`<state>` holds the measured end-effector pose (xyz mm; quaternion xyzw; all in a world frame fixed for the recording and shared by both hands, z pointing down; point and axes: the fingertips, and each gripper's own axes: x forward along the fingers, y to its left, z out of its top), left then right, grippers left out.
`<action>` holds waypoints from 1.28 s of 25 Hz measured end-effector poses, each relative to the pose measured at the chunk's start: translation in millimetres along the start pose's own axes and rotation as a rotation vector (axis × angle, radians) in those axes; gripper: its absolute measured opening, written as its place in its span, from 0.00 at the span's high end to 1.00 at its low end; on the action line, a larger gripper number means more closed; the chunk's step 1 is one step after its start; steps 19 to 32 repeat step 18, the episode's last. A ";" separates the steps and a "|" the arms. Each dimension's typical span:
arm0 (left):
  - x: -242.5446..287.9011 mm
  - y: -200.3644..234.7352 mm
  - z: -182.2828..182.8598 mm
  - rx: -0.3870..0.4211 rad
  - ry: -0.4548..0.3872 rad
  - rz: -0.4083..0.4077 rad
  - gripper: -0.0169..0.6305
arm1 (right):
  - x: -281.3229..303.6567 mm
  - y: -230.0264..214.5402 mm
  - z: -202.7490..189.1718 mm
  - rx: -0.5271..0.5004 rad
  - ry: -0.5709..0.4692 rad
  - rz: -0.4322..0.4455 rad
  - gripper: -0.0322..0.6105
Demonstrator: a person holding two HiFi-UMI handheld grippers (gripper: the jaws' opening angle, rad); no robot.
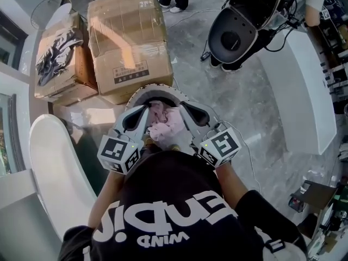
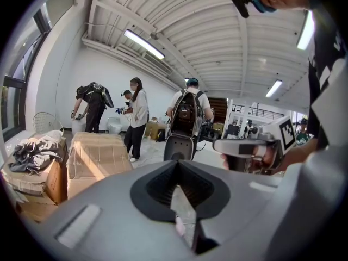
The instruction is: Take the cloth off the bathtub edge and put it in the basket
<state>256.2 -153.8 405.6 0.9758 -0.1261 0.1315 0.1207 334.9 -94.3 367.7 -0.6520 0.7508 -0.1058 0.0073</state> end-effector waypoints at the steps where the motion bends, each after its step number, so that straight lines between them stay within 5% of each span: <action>1: -0.5 0.5 -0.7 -0.001 0.000 0.002 0.98 | 0.2 0.4 -0.3 0.000 0.001 0.002 0.94; 32: 2.3 8.6 -2.6 -0.009 0.006 0.022 0.98 | 5.8 -4.3 3.7 -0.020 0.018 0.013 0.94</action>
